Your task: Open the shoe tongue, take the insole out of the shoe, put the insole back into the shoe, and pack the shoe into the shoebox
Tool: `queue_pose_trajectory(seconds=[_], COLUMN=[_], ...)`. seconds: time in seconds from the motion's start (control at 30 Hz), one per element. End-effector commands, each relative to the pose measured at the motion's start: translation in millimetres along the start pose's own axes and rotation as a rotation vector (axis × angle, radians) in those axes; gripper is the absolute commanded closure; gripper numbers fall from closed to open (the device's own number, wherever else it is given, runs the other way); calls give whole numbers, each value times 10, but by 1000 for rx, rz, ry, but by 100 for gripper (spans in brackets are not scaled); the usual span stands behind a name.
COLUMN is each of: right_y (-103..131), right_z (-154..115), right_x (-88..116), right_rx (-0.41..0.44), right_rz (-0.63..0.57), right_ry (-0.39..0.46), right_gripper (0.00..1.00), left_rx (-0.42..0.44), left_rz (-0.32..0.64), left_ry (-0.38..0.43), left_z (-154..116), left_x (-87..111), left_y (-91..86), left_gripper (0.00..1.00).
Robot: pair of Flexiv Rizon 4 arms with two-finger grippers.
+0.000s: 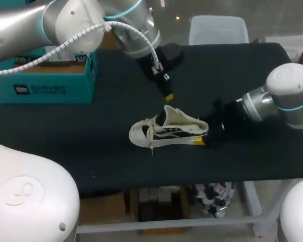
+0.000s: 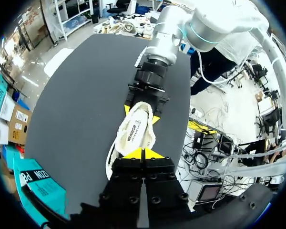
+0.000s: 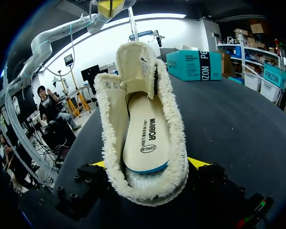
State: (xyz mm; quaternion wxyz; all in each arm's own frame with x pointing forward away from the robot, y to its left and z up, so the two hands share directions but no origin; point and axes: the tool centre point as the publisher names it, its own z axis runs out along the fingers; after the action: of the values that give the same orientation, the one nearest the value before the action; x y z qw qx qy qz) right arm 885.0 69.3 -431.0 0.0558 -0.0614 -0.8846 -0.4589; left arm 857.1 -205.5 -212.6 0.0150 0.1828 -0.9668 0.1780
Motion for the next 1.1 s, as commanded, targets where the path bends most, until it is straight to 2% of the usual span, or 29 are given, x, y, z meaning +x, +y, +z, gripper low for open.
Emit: queue_pose_trajectory(seconds=[0.03,0.13,0.17,0.23,0.27,0.3,0.5,0.53,0.57,0.63,0.7,0.87,1.1], right_y=[-87,-87,-87,-87,-87,-87,-87,-87,-87,-87,-87,-87,-87], right_z=[1,1,1,1,1,1,1,1,1,1,1,1,1], right_x=[-17,-17,-17,-17,-17,-17,-17,-17,-17,-17,-17,-17,-17], right_rx=[-3,-3,-3,-3,-3,-3,-3,-3,-3,-3,-3,-3,-3], right_rz=[1,1,1,1,1,1,1,1,1,1,1,1,1], right_ry=[5,5,5,5,5,5,5,5,5,5,5,5,5], right_gripper=[100,100,100,100,100,100,100,100,100,100,100,100,100], left_rx=[-168,-168,-187,-233,-245,-259,-248,-248,-246,-253,-258,-277,-275], left_rz=[617,617,664,644,676,654,664,645,663,657,663,626,609], left_ry=[122,122,91,63,69,54,46,16,43,22,40,80,109], left_z=[16,16,94,243,311,373,624,665,707,795,883,1130,1300], left_x=[-68,-68,-43,-46,-34,-30,-41,-55,-67,-85,-104,-164,-154], left_y=[-94,-94,-120,-196,-204,-211,-144,-140,-133,-119,-98,-69,44], left_gripper=[100,100,100,100,100,100,100,100,100,100,100,100,100])
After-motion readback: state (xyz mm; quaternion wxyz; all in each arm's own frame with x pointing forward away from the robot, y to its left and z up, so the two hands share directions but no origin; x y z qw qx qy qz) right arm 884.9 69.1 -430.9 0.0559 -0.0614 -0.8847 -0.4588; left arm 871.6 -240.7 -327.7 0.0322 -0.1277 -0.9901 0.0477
